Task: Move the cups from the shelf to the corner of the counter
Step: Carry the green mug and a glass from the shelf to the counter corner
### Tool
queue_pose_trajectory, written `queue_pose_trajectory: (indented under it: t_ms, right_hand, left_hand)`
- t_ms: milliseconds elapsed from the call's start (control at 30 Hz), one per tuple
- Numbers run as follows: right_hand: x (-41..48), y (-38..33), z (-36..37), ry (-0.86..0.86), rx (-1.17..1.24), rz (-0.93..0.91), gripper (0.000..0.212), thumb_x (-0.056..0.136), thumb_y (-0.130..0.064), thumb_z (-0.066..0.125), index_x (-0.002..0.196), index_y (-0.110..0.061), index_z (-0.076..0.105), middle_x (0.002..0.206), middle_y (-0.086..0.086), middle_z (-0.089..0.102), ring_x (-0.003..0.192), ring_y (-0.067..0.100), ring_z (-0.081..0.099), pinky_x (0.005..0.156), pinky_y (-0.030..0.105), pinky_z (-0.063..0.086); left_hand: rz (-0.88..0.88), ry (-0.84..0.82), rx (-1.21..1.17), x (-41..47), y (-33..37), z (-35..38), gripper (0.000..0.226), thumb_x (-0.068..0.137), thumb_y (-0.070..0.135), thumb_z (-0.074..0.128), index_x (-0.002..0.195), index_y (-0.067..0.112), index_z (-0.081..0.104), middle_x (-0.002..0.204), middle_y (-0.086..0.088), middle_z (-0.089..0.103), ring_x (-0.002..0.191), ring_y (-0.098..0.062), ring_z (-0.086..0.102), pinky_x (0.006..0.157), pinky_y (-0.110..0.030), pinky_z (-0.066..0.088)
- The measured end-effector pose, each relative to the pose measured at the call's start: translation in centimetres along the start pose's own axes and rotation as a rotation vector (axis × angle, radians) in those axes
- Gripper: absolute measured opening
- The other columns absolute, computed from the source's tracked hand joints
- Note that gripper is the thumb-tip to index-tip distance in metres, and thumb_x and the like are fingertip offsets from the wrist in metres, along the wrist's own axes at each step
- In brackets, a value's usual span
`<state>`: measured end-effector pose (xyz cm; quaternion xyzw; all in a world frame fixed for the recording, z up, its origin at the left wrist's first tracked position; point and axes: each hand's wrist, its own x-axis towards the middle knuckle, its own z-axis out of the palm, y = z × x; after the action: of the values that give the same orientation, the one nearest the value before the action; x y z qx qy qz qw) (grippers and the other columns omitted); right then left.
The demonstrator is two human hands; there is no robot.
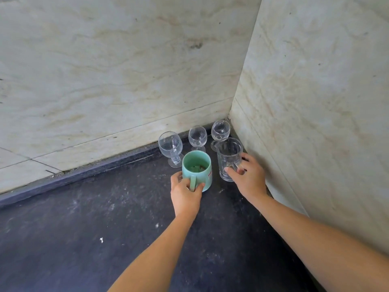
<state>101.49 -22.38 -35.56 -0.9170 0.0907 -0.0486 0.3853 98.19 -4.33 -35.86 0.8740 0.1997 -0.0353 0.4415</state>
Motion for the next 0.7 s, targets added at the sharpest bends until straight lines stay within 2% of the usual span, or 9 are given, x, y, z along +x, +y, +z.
queue_pose_trajectory:
  t_ms: [100,233,333,400,467,533,600,700]
  right_hand:
    - [-0.2,1.1,0.1,-0.043,-0.023,-0.036,0.047,0.071,-0.026,0.077,0.045,-0.018,0.039,0.130,0.002,0.058,0.104,0.015,0.060,0.076,0.029,0.045]
    - [-0.4,2.2,0.2,-0.063,-0.065,-0.022,0.044,0.072,-0.032,0.076,0.048,-0.009,0.047,0.129,-0.003,0.058,0.094,0.012,0.062,0.071,0.028,0.046]
    - [-0.3,2.3,0.1,-0.102,-0.111,-0.034,0.041,0.074,-0.037,0.072,0.051,-0.010,0.052,0.131,-0.005,0.056,0.094,0.014,0.061,0.071,0.028,0.047]
    - [-0.3,2.3,-0.1,-0.144,-0.156,-0.048,0.039,0.077,-0.039,0.069,0.054,-0.014,0.049,0.125,-0.003,0.058,0.088,0.018,0.061,0.067,0.029,0.047]
    - [-0.6,1.9,-0.7,-0.185,-0.209,-0.053,0.031,0.081,-0.039,0.065,0.064,-0.017,0.051,0.110,0.000,0.060,0.078,0.018,0.058,0.062,0.029,0.045]
    - [-1.0,0.9,-1.5,-0.198,-0.296,-0.041,0.024,0.083,-0.040,0.062,0.080,-0.016,0.057,0.103,0.001,0.060,0.076,0.019,0.056,0.060,0.030,0.045]
    - [-1.3,-0.5,-2.6,-0.189,-0.407,-0.022,0.030,0.085,-0.040,0.058,0.098,-0.013,0.060,0.105,0.004,0.060,0.082,0.023,0.058,0.061,0.032,0.045]
    - [-1.6,-3.5,-4.7,-0.128,-0.562,-0.038,0.036,0.088,-0.041,0.052,0.107,-0.011,0.058,0.109,0.007,0.059,0.089,0.026,0.058,0.065,0.035,0.048]
  left_hand:
    - [0.004,-0.006,0.038,-0.1,-0.4,1.0,0.022,0.074,0.020,0.076,0.081,0.001,0.070,0.130,0.001,0.047,0.084,-0.010,0.052,0.078,-0.023,0.041]
    - [0.000,-0.024,0.081,-0.5,-0.7,1.9,0.022,0.075,0.021,0.074,0.078,0.000,0.069,0.134,0.000,0.047,0.091,-0.019,0.061,0.078,-0.026,0.043]
    - [0.021,-0.041,0.110,-0.5,-0.7,1.7,0.023,0.076,0.023,0.073,0.076,0.001,0.066,0.133,0.001,0.047,0.088,-0.020,0.061,0.074,-0.027,0.044]
    - [0.049,-0.073,0.135,-0.6,-0.8,1.2,0.025,0.076,0.025,0.072,0.071,0.004,0.059,0.130,0.002,0.049,0.083,-0.021,0.060,0.070,-0.029,0.044]
    - [0.076,-0.110,0.173,-0.8,-0.8,0.2,0.027,0.077,0.030,0.070,0.073,0.009,0.055,0.123,0.002,0.050,0.079,-0.019,0.057,0.067,-0.029,0.042]
    - [0.112,-0.124,0.239,-1.1,-0.6,-1.3,0.025,0.080,0.035,0.067,0.079,0.012,0.057,0.115,0.004,0.051,0.078,-0.015,0.054,0.065,-0.029,0.042]
    - [0.159,-0.117,0.293,-1.4,0.0,-3.0,0.025,0.081,0.038,0.064,0.083,0.014,0.058,0.111,0.004,0.052,0.080,-0.015,0.054,0.065,-0.031,0.046]
    - [0.247,-0.101,0.336,-1.7,1.5,-6.4,0.025,0.083,0.039,0.061,0.085,0.014,0.059,0.105,0.002,0.054,0.085,-0.018,0.054,0.067,-0.032,0.046]
